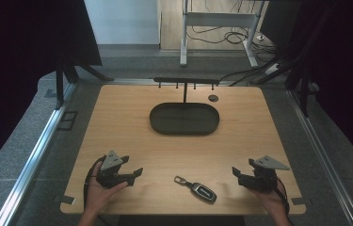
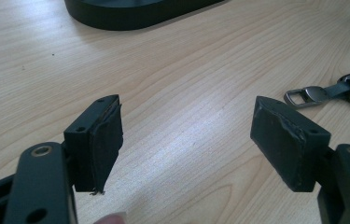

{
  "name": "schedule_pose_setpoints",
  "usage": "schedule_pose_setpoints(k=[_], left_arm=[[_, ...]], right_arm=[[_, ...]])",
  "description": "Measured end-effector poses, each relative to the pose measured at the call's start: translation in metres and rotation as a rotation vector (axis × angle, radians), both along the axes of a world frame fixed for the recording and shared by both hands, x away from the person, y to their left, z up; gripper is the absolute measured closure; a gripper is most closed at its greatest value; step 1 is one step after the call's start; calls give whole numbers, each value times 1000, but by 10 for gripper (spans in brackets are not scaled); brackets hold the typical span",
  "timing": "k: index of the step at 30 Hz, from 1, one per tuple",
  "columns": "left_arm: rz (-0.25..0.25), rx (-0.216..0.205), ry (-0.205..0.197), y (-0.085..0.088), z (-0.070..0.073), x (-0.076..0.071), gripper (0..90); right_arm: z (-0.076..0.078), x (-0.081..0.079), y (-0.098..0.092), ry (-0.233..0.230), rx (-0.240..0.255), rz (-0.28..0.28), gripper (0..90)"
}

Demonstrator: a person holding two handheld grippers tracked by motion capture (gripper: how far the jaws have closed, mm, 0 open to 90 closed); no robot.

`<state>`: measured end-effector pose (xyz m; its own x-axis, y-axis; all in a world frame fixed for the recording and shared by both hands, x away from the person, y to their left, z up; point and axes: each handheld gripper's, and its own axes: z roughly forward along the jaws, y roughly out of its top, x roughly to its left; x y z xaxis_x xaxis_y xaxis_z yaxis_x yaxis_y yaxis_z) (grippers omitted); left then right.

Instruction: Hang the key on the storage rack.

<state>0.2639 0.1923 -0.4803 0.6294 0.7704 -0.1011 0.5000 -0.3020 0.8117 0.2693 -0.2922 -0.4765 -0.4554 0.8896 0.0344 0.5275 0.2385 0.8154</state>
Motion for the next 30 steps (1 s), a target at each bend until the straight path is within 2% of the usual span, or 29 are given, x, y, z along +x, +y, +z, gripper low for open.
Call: schedule_pose_setpoints(k=[2,6,13,20,25,30], left_arm=[[-4,3,0,-1,0,0,257],[-11,-3,-3,-4,2,-2,255],[-23,5,-7,-6,3,-3,257],[-42,7,25,-8,0,-1,257],[-47,7,20,-7,1,-3,257],[-58,7,17,-8,2,-3,250]], right_arm=[[0,0,-1,4,-10,-2,256],[3,-3,-4,6,-1,1,301],[13,-5,-7,-27,-3,40,347],[8,1,-8,3,29,48,355],[11,1,-9,27,71,43,374],[14,0,-9,23,66,44,375]])
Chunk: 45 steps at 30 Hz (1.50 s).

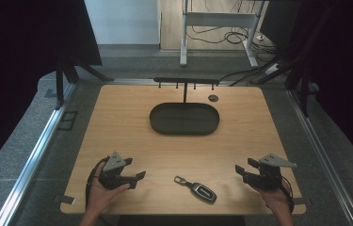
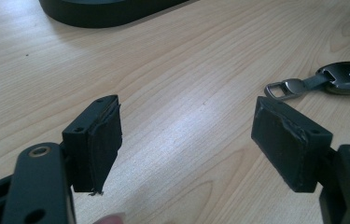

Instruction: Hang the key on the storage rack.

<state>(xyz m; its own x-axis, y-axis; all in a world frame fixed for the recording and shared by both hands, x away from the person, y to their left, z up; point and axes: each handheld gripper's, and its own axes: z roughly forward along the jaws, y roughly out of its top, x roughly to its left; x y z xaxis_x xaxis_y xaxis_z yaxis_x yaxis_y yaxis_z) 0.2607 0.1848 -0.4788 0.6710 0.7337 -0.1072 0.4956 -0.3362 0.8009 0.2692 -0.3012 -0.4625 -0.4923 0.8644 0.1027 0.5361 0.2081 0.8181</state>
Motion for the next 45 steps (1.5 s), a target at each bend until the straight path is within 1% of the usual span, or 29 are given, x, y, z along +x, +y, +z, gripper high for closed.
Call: schedule_pose_setpoints(k=[6,10,16,21,24,29,33,36,41,43,45], left_arm=[[0,9,2,-1,-1,1,252],[4,3,-3,0,0,0,255],[2,4,-10,-1,2,-1,255],[10,0,-19,1,5,-2,255],[14,2,-18,2,5,-2,255],[2,5,-14,-1,4,-3,256],[-5,8,-6,-4,2,-2,257],[-6,9,-5,-5,1,-2,257],[-5,10,-7,-6,2,-3,257],[-7,10,-8,-6,2,-3,256],[-7,12,-3,-7,1,-2,257]], right_arm=[[0,2,0,4,-12,6,378],[1,2,1,6,-12,9,379],[5,2,1,5,6,18,381],[15,6,7,5,3,48,388],[22,8,14,17,20,90,389],[32,12,28,54,-26,143,395],[41,16,36,84,-57,171,398],[44,18,41,101,-77,190,398],[48,21,50,115,-83,214,401],[49,22,54,128,-98,226,402],[51,23,58,136,-126,241,403]])
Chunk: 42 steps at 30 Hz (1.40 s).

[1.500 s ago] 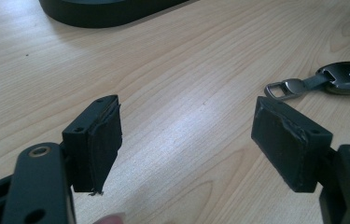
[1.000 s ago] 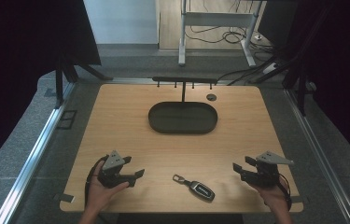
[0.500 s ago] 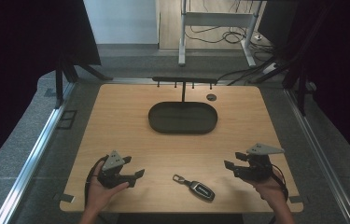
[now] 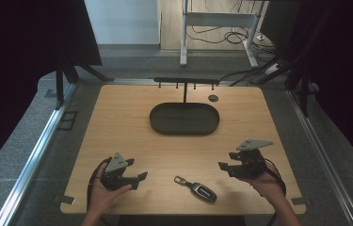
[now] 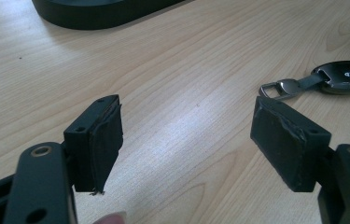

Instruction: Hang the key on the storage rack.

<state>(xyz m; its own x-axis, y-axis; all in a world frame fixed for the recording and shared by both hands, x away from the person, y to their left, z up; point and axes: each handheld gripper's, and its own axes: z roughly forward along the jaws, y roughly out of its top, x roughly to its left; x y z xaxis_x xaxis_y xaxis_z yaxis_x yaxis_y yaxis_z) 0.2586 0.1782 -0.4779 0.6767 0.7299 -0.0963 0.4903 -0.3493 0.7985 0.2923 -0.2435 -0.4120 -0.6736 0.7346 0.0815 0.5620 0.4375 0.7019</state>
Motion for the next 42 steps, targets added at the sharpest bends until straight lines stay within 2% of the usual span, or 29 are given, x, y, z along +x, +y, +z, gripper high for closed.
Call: schedule_pose_setpoints(k=[3,5,8,12,20,28,42], left_arm=[[-2,3,4,-1,-1,1,256],[-7,6,7,-3,-2,1,256],[-9,4,6,-3,-2,0,256],[-2,-1,5,0,-1,1,257],[-5,-2,6,0,-1,1,256],[-8,5,17,-1,-3,1,257],[-20,9,18,-3,-3,1,257]], right_arm=[[2,1,5,11,-14,14,406],[4,4,14,19,-38,33,413],[5,8,23,40,-75,32,435],[7,11,34,55,-98,60,435],[11,17,54,59,-123,122,445],[10,20,68,87,-164,151,461],[8,23,85,129,-195,199,477]])
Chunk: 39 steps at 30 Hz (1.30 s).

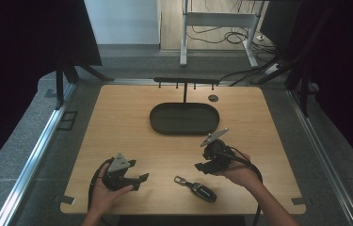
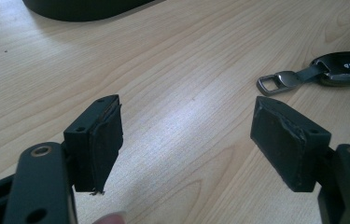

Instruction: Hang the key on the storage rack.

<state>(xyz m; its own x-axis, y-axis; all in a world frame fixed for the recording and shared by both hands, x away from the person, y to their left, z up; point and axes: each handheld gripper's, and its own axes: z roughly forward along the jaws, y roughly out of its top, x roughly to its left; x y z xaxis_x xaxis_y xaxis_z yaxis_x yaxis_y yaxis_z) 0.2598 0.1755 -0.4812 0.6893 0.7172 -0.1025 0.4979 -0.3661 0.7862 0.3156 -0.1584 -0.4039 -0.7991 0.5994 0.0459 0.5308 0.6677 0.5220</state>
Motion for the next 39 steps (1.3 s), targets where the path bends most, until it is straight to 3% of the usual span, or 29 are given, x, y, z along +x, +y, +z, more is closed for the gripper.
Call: schedule_pose_setpoints(k=[19,39], left_arm=[[-9,-4,-5,2,3,-1,256],[-13,-5,0,1,4,-2,256]], right_arm=[[-10,4,29,59,-67,52,515],[-45,2,51,170,-181,109,550]])
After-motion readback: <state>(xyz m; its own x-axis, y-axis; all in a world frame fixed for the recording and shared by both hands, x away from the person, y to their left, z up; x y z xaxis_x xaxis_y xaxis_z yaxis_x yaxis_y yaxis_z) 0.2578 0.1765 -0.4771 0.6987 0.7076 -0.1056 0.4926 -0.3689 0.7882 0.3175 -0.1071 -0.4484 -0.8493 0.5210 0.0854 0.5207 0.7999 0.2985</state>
